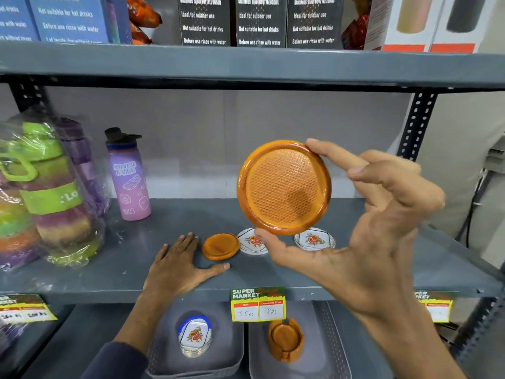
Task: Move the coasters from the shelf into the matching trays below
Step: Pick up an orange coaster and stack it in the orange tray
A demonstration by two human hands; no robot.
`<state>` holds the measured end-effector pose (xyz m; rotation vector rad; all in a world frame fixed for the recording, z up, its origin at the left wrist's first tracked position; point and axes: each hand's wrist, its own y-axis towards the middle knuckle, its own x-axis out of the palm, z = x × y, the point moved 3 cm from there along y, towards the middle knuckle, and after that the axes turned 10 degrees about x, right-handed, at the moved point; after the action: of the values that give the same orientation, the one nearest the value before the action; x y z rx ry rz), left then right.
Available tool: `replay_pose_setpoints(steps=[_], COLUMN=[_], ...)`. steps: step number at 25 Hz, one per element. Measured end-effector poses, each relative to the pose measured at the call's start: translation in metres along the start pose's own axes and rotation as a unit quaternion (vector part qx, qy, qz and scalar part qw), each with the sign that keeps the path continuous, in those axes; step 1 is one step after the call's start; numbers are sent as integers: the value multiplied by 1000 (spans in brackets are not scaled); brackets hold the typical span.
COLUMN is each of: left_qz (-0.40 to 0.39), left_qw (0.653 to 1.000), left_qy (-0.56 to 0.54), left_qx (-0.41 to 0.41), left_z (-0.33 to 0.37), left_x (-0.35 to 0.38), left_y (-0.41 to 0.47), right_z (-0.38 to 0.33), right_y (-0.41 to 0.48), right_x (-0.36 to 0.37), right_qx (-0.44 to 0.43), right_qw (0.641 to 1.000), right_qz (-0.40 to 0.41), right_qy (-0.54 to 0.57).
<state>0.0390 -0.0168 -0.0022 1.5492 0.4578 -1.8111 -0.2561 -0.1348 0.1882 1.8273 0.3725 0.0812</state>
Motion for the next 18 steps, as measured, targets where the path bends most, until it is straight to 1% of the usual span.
replay_pose_setpoints(steps=[1, 4, 7, 9, 11, 12, 14, 15, 18], left_qz=[0, -9, -9, -8, -1, 2, 4, 5, 11], left_qw=[1000, 1000, 1000, 1000, 1000, 1000, 1000, 1000, 1000], left_qy=[-2, -10, -23, -23, -21, -22, -22, -22, -23], left_qx=[-1, -8, -12, -9, -3, -2, 1, 2, 4], left_z=[1, 4, 5, 4, 2, 2, 1, 1, 0], left_x=[-1, -4, -5, -3, -2, -2, -2, -3, -3], left_y=[-1, -2, -4, -4, -3, -3, -1, -1, -1], right_z=[5, 12, 24, 39, 59, 75, 111, 132, 196], right_y=[-3, -22, -62, -107, -159, -185, -232, -251, -292], right_x=[1, 3, -2, -6, -11, -12, -9, -2, 28], right_qx=[19, 62, 136, 177, 220, 255, 349, 385, 437], right_qw=[1000, 991, 969, 948, 917, 895, 840, 818, 783], right_qz=[-16, -114, -206, -264, -329, -358, -406, -418, -422], right_qy=[0, -30, -16, -21, -53, -73, -87, -95, -135])
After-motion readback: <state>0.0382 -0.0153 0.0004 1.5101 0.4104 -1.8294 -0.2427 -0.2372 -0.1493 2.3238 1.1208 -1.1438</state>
